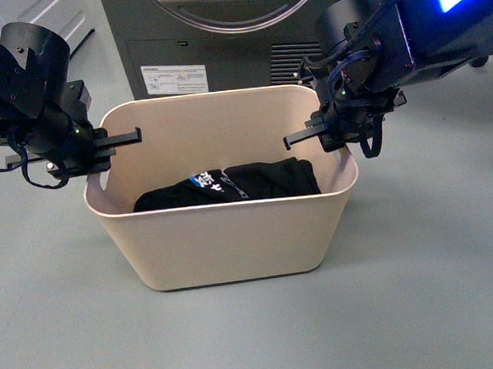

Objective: Move hamper under clothes hanger

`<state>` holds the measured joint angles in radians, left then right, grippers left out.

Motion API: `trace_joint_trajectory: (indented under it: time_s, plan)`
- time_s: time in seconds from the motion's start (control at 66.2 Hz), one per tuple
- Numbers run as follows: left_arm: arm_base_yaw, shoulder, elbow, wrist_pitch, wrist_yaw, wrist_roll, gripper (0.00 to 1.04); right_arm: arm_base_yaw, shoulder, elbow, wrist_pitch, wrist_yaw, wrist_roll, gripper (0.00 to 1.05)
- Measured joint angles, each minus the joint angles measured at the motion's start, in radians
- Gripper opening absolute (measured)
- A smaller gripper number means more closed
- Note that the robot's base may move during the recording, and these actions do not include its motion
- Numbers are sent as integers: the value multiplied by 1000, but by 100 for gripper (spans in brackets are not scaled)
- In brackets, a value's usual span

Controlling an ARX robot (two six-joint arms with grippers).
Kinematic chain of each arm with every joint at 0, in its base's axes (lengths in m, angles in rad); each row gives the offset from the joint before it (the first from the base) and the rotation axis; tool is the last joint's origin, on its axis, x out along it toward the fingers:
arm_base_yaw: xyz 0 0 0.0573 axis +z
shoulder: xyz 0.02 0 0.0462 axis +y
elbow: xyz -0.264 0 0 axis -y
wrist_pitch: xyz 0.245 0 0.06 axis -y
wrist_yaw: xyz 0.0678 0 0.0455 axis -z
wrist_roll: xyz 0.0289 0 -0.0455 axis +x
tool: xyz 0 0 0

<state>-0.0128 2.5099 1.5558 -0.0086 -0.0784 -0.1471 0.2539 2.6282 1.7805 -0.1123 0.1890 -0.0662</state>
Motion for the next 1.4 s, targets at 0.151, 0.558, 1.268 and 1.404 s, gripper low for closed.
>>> trace_joint_trajectory:
  time_s: [0.151, 0.558, 1.268, 1.404]
  plan:
    - [0, 0, 1, 0, 2, 15, 4, -11, -31, -55, 12, -1, 5, 3]
    - [-5, -29, 6, -19, 7, 41, 4, -25, -124, -153, 35, -8, 15, 3]
    - [-27, -133, -10, -35, 1, 63, 4, -45, -239, -249, 76, -23, 16, 3]
    - [-27, -133, -10, -35, 1, 63, 4, -45, -239, -249, 76, -23, 16, 3]
